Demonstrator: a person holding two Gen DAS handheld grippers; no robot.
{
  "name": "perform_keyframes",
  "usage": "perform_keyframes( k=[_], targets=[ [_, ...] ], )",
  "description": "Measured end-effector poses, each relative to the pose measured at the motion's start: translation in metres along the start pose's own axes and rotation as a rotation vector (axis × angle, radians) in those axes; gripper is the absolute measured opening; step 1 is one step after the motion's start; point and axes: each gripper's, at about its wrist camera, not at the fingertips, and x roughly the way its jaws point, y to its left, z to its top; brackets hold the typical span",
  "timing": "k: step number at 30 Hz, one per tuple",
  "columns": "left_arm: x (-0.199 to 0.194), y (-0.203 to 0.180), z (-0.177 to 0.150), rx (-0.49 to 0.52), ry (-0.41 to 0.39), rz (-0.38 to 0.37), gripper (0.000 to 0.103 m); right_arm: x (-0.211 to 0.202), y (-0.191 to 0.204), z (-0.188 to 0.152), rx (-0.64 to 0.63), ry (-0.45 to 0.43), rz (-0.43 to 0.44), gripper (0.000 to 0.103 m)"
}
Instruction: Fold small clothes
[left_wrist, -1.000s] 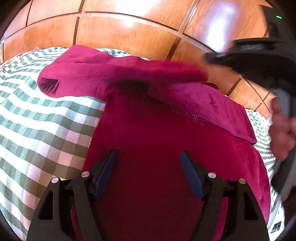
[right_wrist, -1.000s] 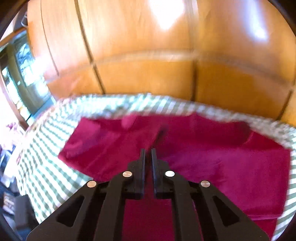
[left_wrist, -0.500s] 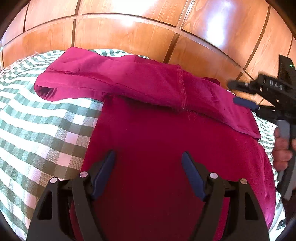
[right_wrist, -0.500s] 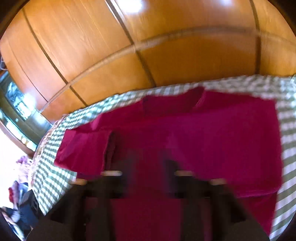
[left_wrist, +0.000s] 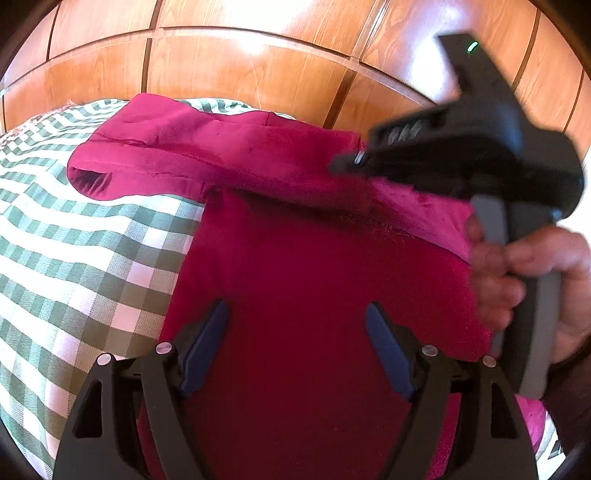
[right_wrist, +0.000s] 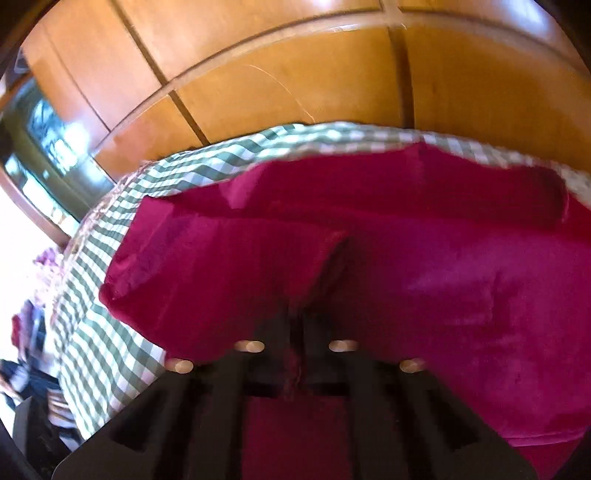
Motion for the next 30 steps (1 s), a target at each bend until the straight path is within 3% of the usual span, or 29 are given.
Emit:
perform_keyframes(
  k=[5,11,14,19,24,27,30],
  targets=[
    [-0.002,0.001,0.0,0.0,-0.001,-0.003,0.077,-0.069,0.0,0.015,-0.016,-0.169,-0.011,0.004],
    [-0.004,0.001,0.0,0.003,0.0,0.001,0.077,-0.141,-0.056,0.009,0.052,-0.292,-0.112,0.004],
    [-0.004,0.0,0.0,0.008,0.002,0.006,0.077,-0.15,-0.096,-0.004,0.125,-0.283,-0.175,0.004],
    [-0.004,-0.004,0.0,0.02,0.008,0.019,0.077,-0.13,-0.161,-0.043,0.261,-0.186,-0.274,0.004],
    [0.0,-0.009,0.001,0.027,0.019,0.028,0.077,-0.1,-0.2,-0.076,0.382,-0.111,-0.284,0.004],
    [-0.003,-0.011,0.007,0.029,0.046,0.033,0.077,-0.097,-0.206,-0.082,0.418,-0.126,-0.243,0.004],
    [-0.015,-0.004,0.018,-0.005,0.046,0.019,0.077,-0.109,-0.207,-0.085,0.407,-0.145,-0.249,0.022]
  ],
)
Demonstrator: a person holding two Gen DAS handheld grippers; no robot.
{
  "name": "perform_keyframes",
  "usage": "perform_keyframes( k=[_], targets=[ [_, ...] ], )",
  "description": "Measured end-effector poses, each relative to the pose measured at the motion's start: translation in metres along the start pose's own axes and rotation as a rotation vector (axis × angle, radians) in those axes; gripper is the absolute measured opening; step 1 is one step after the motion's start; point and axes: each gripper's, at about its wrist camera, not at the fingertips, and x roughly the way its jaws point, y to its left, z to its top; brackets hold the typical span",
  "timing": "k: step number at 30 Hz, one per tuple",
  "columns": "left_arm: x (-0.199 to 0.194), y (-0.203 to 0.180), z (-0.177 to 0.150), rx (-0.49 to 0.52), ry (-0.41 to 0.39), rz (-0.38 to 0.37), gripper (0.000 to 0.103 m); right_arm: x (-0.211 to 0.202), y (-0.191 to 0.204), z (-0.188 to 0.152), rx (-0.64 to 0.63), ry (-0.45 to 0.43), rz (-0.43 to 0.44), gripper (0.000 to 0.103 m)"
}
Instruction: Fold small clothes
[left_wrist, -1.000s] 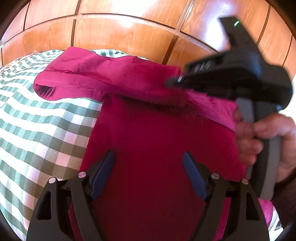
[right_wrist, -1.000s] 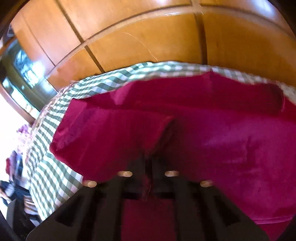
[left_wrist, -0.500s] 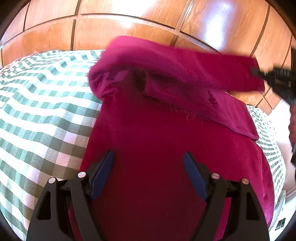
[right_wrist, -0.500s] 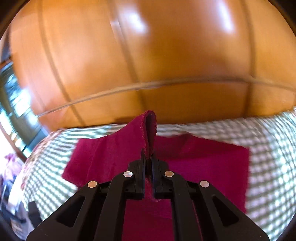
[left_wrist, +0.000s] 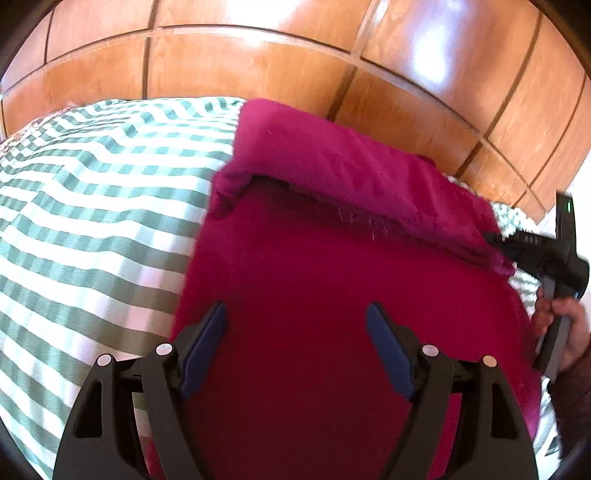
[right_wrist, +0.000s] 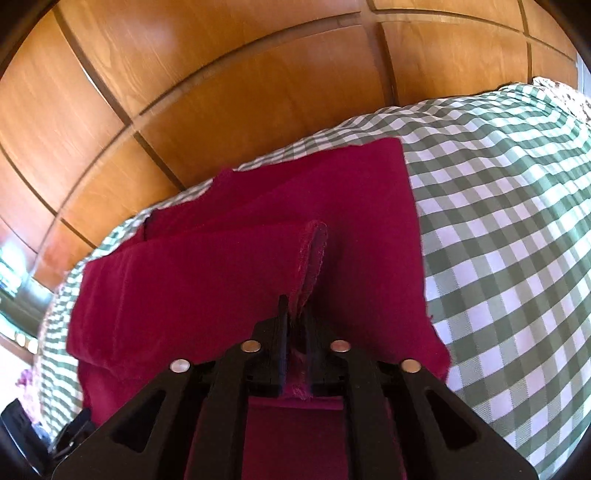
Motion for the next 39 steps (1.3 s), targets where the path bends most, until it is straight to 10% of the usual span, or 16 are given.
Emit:
perform_keyframes(
  k=[2,18,22,27,32,39],
  targets=[
    [-0.007,0.012,0.012,-0.036,-0.012,-0.017,0.077,-0.012,0.001,-0.003,-0.021,-0.036,-0.01,0.055],
    [0.082,0.068,0.146,-0.301,0.088,-0.182,0.076,0.002,0.059,-0.004,-0.199,-0.049,-0.012,0.057],
    [0.096,0.06,0.153,-0.272,0.11,-0.224,0.022,0.011,0.055,-0.004,-0.202,-0.036,-0.033,0.058],
    [0.067,0.036,0.147,-0.097,-0.055,-0.087,0.009,0.019,0.067,-0.011,-0.283,-0.048,-0.06,0.071],
    [0.104,0.011,0.131,0.094,0.007,0.187,0.017,0.037,0.089,-0.023,-0.415,-0.052,-0.174,0.087],
    [0.05,-0.018,0.1,0.129,-0.094,0.138,0.027,0.037,0.081,-0.022,-0.381,-0.05,-0.156,0.09]
  ],
)
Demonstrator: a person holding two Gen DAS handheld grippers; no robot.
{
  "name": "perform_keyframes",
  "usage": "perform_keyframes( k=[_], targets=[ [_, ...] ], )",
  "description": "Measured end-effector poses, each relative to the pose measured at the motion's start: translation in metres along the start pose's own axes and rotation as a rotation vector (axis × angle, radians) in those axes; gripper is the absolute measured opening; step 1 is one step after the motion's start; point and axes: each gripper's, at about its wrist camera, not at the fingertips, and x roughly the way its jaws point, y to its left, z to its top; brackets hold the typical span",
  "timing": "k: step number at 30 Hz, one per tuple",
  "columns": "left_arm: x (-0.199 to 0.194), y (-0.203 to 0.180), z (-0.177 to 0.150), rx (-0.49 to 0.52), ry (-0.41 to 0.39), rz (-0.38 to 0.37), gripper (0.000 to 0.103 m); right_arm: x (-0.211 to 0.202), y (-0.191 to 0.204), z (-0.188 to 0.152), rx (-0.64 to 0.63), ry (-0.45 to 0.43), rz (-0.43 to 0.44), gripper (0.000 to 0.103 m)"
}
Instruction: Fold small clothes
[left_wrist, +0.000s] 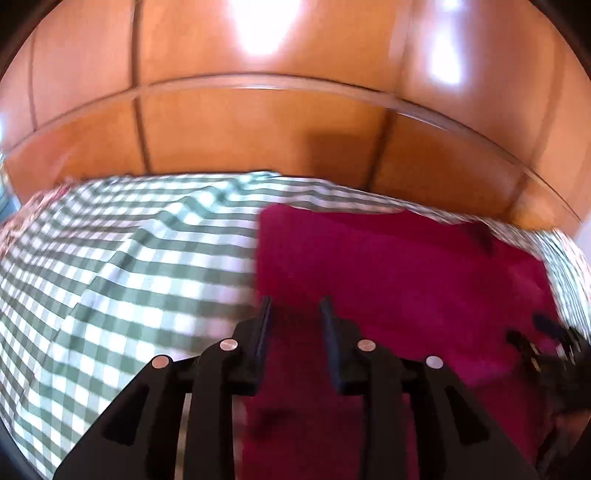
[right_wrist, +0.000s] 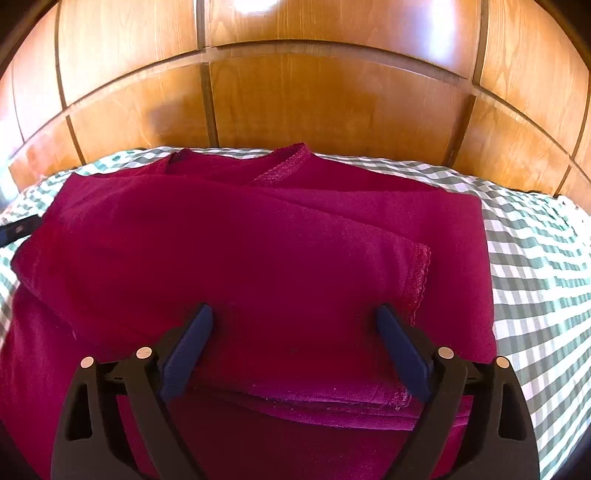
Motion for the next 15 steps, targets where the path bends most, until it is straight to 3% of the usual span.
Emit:
perform_keyframes(
  k=[1,4,15],
  targets=[
    [0.002,-0.009,-0.011,0.039,0.026,0.013,0.032,0.0,0.0,-0.001,-0.001,-0.001,-0.001,0.09],
    [0.023,-0.016,-0.034,0.096,0.08,0.091,0.033,0.0,0.0,-0.001,0.006,-0.003,0.009,0.09],
    [0.003,-0.015,-0.043,0.064,-0.013,0.102,0.037,0.001,-0.003,-0.001,0.02,-0.006,0.025,0.091]
  ],
)
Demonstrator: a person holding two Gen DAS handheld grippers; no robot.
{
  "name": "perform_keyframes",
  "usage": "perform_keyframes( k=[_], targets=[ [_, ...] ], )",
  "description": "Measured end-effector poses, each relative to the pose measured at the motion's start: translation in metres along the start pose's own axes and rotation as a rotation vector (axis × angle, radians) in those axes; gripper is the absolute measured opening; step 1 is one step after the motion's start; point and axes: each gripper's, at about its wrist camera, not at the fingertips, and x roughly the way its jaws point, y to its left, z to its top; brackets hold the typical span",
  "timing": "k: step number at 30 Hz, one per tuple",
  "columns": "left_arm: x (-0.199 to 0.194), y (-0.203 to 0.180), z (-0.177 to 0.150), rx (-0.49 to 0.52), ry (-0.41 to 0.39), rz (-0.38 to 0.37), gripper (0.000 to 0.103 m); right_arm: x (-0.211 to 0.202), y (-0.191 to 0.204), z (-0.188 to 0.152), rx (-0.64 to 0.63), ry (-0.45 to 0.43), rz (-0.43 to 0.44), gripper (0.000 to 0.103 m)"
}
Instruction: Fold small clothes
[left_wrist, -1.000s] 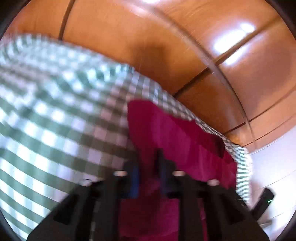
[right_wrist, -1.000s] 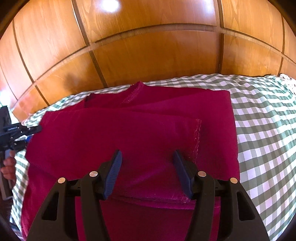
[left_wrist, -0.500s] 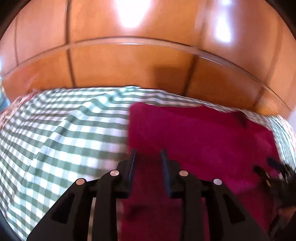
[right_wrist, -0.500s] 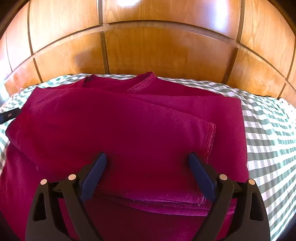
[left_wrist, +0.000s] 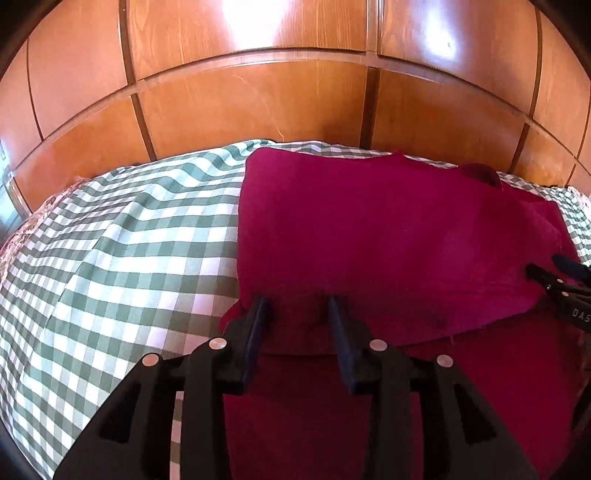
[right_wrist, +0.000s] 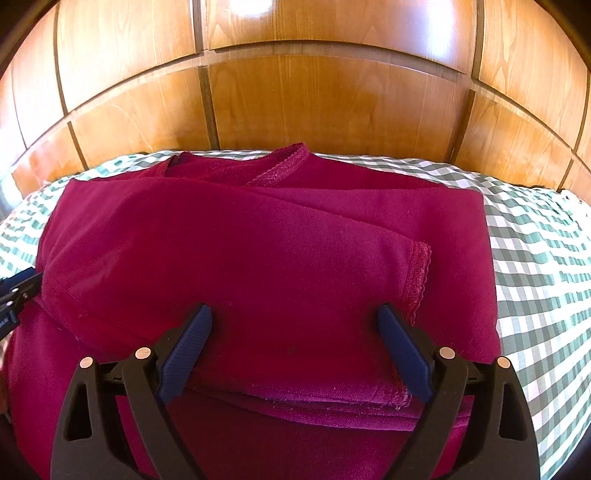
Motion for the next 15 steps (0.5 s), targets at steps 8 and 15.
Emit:
perform_keyframes(
  k=[8,15],
  targets=[
    [-0.014,0.0,-0.007,-0.013,-0.02,-0.011,0.054,0.0,0.0,0.0,-0.001,0.0,-0.001,0.091],
    [-0.026,0.006,-0.018,-0.047,-0.01,-0.009,0.061,0.0,0.0,0.0,-0.003,-0.002,-0.006,0.091]
  ],
)
